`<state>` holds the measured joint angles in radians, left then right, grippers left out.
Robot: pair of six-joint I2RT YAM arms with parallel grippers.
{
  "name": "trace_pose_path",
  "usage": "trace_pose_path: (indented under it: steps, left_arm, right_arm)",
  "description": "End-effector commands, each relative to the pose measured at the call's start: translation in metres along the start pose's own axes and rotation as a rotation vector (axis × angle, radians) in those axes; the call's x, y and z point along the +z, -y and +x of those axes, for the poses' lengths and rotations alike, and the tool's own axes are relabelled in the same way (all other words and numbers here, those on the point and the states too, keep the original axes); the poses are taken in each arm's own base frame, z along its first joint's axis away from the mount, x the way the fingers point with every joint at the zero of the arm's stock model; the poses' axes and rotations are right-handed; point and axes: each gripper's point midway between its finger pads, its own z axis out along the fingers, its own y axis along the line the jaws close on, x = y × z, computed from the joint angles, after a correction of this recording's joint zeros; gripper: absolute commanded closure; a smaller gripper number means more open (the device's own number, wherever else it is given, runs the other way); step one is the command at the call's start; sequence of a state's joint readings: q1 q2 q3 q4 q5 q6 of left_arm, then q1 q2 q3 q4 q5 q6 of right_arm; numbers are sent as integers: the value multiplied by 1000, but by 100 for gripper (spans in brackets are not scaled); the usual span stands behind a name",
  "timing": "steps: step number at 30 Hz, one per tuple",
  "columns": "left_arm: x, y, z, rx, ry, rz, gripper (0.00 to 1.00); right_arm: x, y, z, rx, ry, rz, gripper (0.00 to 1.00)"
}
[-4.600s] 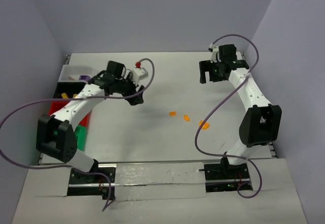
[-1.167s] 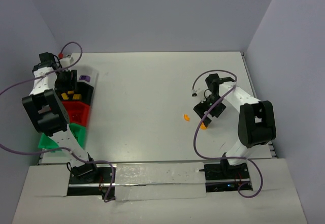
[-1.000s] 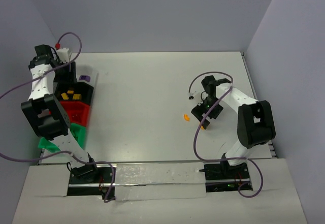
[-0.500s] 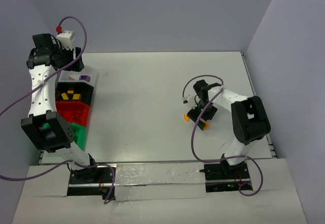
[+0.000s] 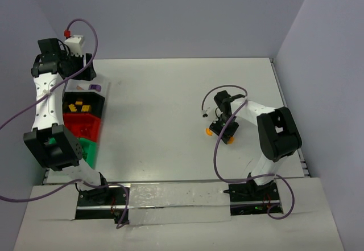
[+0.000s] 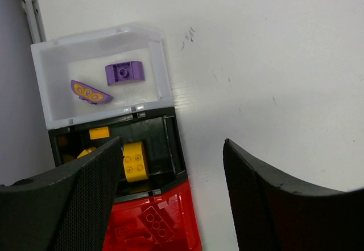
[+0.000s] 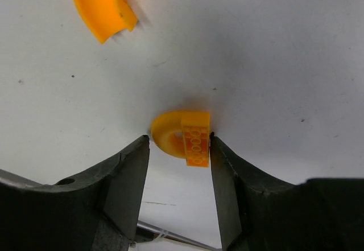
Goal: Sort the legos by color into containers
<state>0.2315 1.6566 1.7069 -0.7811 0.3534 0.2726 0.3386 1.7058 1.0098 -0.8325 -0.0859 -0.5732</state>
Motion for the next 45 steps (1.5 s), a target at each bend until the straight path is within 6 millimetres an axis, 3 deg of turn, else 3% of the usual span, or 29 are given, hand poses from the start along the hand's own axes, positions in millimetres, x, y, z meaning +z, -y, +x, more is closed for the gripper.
trace_pose_path:
  steps: [1,6,22,39,45]
  left_arm:
    - [-8,9,-18,25,63,16,24]
    - [-9,11,-19,27,69,15,23]
    - [-7,16,-21,33,72,21,23]
    - [-5,16,-23,37,67,18,23]
    - [-4,17,-23,36,67,20,23]
  right_arm:
    - [-17,-5,-10,-35,43,-36,43]
    - [-23,-3,-12,-19,59,-54,41]
    - [-12,20,-9,15,57,-5,56]
    - [5,7,3,29,18,-58,56]
    - [11,12,2,39,19,-38,62]
